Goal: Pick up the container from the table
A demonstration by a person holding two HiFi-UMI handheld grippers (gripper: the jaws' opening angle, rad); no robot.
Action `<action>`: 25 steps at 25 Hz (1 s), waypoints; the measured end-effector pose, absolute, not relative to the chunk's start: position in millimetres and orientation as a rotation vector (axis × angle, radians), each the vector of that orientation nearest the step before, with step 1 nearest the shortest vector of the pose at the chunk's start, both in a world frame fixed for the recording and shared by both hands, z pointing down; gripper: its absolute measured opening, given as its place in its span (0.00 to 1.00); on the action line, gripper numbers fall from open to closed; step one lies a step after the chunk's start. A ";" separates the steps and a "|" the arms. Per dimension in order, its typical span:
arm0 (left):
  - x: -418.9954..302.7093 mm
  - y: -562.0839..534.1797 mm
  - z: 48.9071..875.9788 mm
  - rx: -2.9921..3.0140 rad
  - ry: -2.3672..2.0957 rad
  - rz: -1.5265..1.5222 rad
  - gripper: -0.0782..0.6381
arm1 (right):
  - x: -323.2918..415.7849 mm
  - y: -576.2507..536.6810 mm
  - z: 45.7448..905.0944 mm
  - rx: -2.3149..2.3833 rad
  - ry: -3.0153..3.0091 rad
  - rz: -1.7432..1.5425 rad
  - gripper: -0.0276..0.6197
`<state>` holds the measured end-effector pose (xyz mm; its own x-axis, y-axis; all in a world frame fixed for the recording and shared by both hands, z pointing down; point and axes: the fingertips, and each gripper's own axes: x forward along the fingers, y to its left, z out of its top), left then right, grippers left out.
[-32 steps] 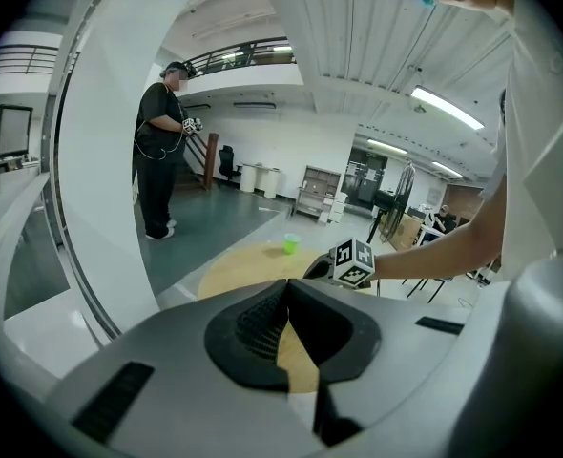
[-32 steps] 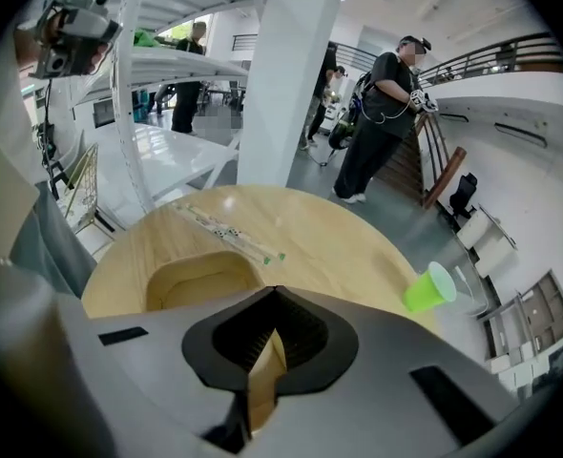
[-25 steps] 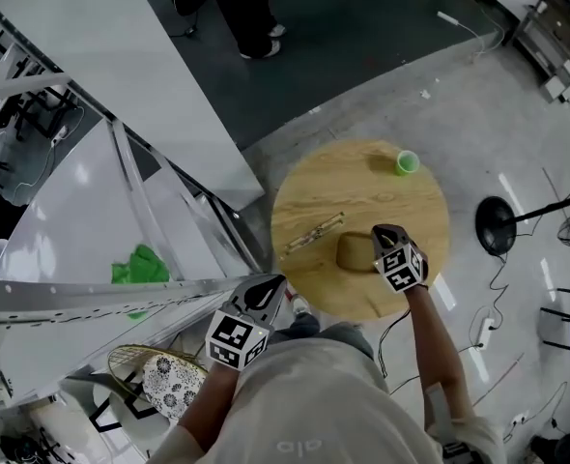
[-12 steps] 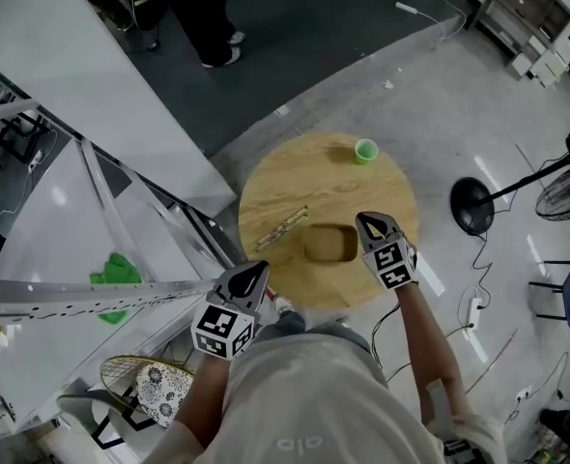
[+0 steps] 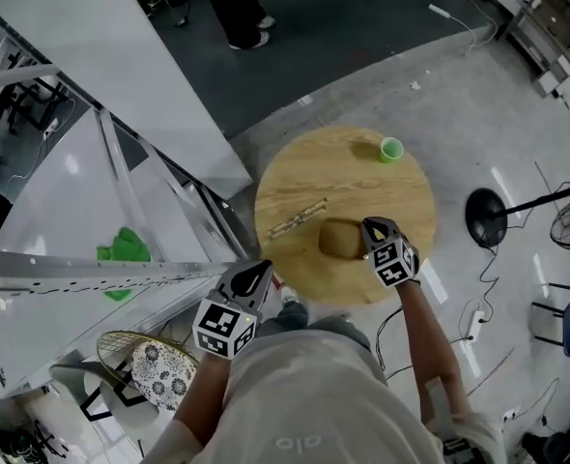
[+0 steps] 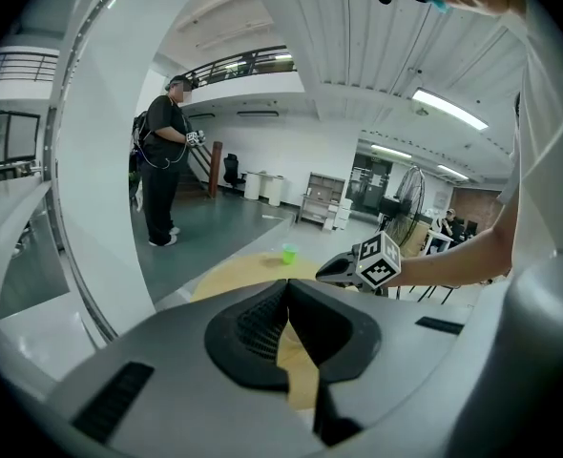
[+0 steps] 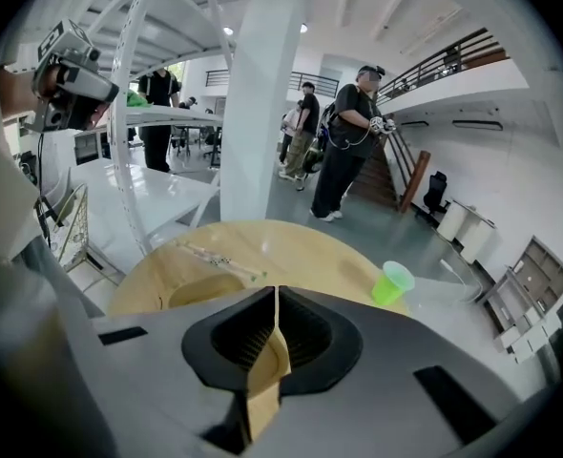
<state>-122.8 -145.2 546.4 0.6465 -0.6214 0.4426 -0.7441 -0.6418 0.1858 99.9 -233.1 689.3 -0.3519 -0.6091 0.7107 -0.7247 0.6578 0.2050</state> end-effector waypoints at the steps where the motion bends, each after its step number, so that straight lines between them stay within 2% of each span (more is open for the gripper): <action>1: -127.5 -144.5 547.9 2.504 -1.097 0.488 0.13 | 95.0 -234.2 696.4 1.010 -2.072 0.188 0.08; 5: -143.5 -141.4 554.8 2.466 -1.136 0.500 0.13 | 75.0 -239.6 722.9 0.930 -2.062 0.199 0.11; 11: -169.5 -135.2 563.6 2.412 -1.192 0.517 0.13 | 51.7 -250.8 759.3 0.820 -2.019 0.180 0.25; 14: -185.3 -132.9 569.6 2.374 -1.226 0.517 0.13 | 45.2 -256.2 780.3 0.772 -1.981 0.170 0.26; 21: -206.9 -130.3 578.5 2.321 -1.273 0.516 0.13 | 39.2 -263.2 808.7 0.690 -1.910 0.132 0.26; 25: -207.9 -132.7 579.7 2.316 -1.270 0.513 0.13 | 38.2 -261.3 810.8 0.647 -1.896 0.135 0.18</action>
<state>-207.9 -132.7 579.7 0.5074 -0.6892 0.5173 -0.8551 -0.4768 0.2036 38.2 -261.3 810.8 -0.2756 -0.3726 0.8861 -0.4941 0.8456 0.2019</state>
